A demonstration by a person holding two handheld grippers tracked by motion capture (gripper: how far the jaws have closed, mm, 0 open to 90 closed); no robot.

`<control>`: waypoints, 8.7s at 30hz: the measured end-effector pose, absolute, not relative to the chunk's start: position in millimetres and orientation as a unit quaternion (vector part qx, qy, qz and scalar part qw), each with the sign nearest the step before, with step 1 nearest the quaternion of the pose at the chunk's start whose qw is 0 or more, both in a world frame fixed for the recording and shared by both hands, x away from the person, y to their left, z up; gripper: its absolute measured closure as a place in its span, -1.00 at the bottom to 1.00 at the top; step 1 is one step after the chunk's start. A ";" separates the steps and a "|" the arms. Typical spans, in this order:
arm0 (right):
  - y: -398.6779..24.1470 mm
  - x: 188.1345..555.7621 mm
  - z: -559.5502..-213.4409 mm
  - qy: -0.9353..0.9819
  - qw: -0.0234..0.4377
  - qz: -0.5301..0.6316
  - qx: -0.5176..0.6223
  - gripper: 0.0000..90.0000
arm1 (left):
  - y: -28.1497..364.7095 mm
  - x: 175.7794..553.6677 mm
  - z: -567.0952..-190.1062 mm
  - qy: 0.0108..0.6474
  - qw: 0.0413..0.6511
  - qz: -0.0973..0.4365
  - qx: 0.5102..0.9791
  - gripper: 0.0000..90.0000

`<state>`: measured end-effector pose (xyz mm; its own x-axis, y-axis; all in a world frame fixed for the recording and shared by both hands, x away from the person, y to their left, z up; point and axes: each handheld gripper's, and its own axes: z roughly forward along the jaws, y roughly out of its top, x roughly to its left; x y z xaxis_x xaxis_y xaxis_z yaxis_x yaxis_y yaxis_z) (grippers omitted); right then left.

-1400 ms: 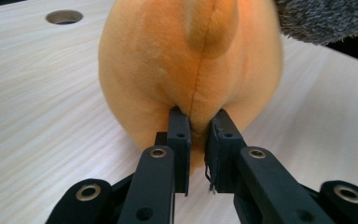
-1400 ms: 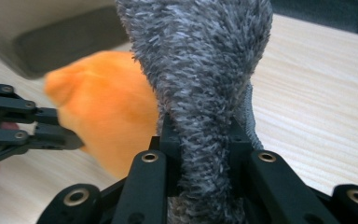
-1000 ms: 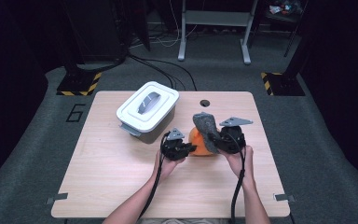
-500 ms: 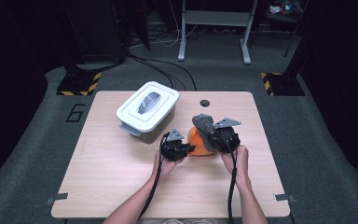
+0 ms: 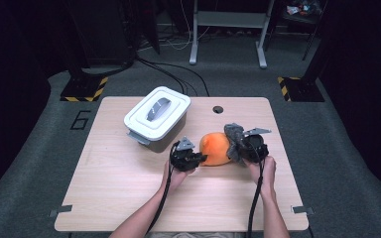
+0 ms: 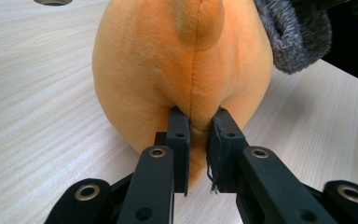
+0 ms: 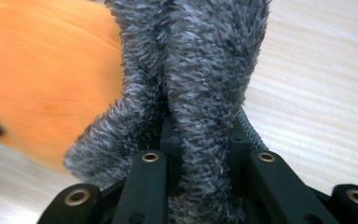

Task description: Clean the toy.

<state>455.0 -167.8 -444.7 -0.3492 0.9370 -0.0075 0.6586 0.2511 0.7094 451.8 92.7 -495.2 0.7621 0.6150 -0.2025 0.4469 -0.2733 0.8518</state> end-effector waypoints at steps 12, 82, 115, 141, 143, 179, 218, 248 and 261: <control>-182.0 475.6 -486.0 0.763 0.178 0.265 0.562 0.67 | 93.1 451.8 -495.3 0.335 0.500 0.084 0.794 0.77; -197.5 456.1 -449.2 0.758 0.193 0.293 0.550 0.65 | 94.2 451.8 -496.5 0.321 0.501 0.096 0.798 0.77; -133.9 465.1 -419.6 0.794 0.215 0.301 0.483 0.69 | 90.9 451.2 -496.9 0.315 0.497 0.107 0.802 0.57; -160.0 465.9 -437.1 0.771 0.217 0.309 0.513 0.70 | 87.7 446.0 -520.2 0.353 0.493 0.087 0.790 0.68; -161.3 464.7 -436.9 0.766 0.215 0.314 0.518 0.70 | 87.1 446.3 -519.0 0.348 0.499 0.087 0.789 0.81; -139.2 435.0 -393.4 0.772 0.191 0.410 0.446 0.70 | 69.5 464.2 -451.6 0.263 0.485 0.173 0.816 0.87; -134.0 446.6 -392.3 0.782 0.228 0.374 0.444 0.70 | 68.9 459.5 -452.5 0.245 0.481 0.179 0.823 0.87; -181.2 436.1 -435.3 0.752 0.231 0.335 0.518 0.70 | 87.4 457.9 -464.4 0.278 0.492 0.167 0.808 0.86; -190.5 401.1 -447.0 0.771 0.191 0.337 0.505 0.69 | 90.9 456.1 -468.1 0.286 0.495 0.164 0.804 0.85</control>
<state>401.1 -190.5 -447.0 -0.4163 0.9081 0.0463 0.6506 0.2619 0.7128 456.1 90.9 -468.1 0.7827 0.6220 -0.0200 0.2975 -0.3457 0.8899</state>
